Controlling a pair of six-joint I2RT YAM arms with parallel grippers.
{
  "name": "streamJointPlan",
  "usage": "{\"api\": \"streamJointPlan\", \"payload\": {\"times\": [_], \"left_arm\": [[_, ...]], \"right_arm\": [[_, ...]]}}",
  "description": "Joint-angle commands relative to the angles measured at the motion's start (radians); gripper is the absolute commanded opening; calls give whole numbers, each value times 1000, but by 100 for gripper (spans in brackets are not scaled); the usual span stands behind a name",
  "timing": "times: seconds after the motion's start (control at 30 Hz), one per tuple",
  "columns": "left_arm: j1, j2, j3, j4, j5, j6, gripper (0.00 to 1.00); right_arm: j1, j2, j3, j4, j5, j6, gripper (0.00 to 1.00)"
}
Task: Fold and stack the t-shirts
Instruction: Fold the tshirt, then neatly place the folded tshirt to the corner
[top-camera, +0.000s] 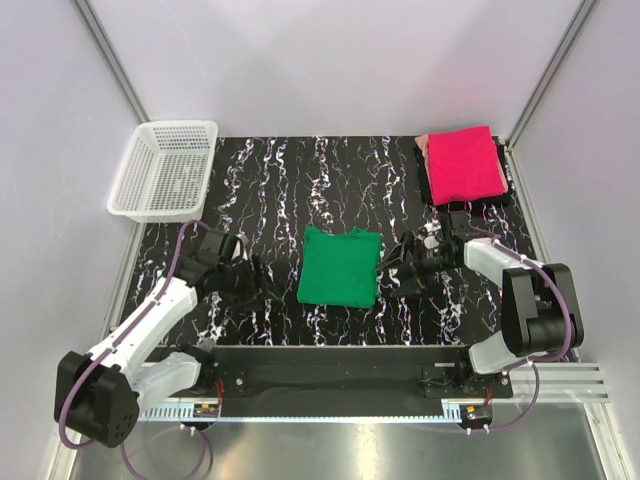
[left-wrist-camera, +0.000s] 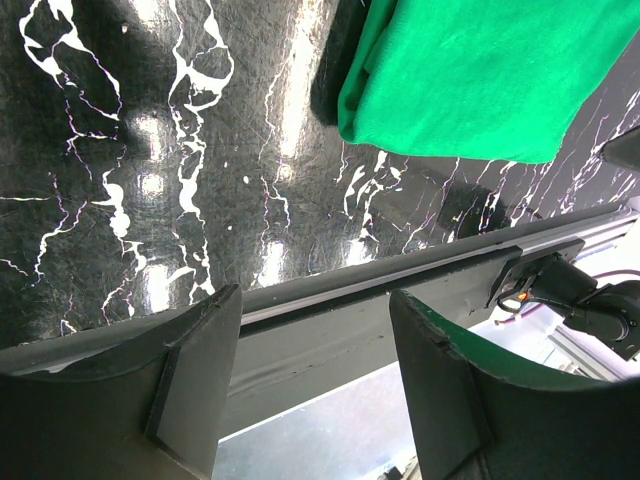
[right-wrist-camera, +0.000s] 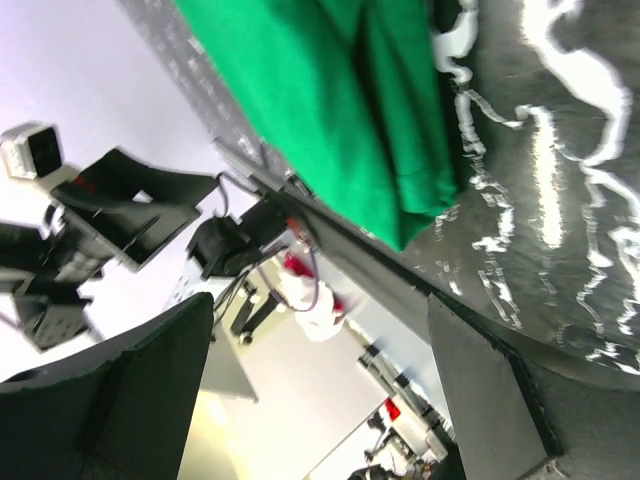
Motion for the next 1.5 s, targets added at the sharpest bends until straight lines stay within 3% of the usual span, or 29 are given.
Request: {"api": "streamJointPlan", "payload": {"times": [0.0,0.2,0.43,0.6,0.73,0.87,0.97,1.0,1.03,1.13,1.17,1.23,1.27,1.3,1.37,1.4,1.43,1.47], "left_arm": [[-1,8,3,8,13,18,65],[-2,53,20,10,7,29,64],[-1,96,45,30,11,38,64],[-2,136,57,71,34,48,64],[-2,143,54,90,45,58,63],[-2,136,16,131,76,49,63],[-2,125,-18,156,93,45,63],[-2,125,-24,159,96,45,63],[-2,123,-30,160,103,47,63],[-2,111,-38,160,116,52,63],[-2,105,-39,159,114,52,63],[-2,87,-38,153,114,52,63],[-2,80,-38,150,111,48,63],[-2,73,-38,148,110,45,63],[-2,71,-41,146,108,41,63],[-2,73,-41,146,110,39,63],[-2,71,-39,146,116,42,63],[-2,70,-36,143,113,45,62]], "right_arm": [[1,-9,50,20,-109,-21,94],[10,26,56,-17,-122,-47,93],[35,76,41,-52,-248,-38,90],[38,83,-1,-59,-293,67,89],[41,69,28,-121,-248,71,95],[47,56,140,-273,-129,-74,97],[50,50,179,-283,-24,-129,100],[47,58,166,-257,-33,-95,100],[50,70,141,-129,-73,-31,100],[61,119,-33,178,-234,352,100],[64,98,-123,433,-266,573,100],[72,63,-204,640,-260,794,100],[79,41,-278,929,-268,1024,100],[87,35,-298,1023,-271,1096,100],[89,-3,-308,1021,-256,1108,100],[89,-20,-289,945,-253,1055,100],[89,-34,-265,744,-247,990,100],[89,-57,-195,652,-231,824,99]]}}
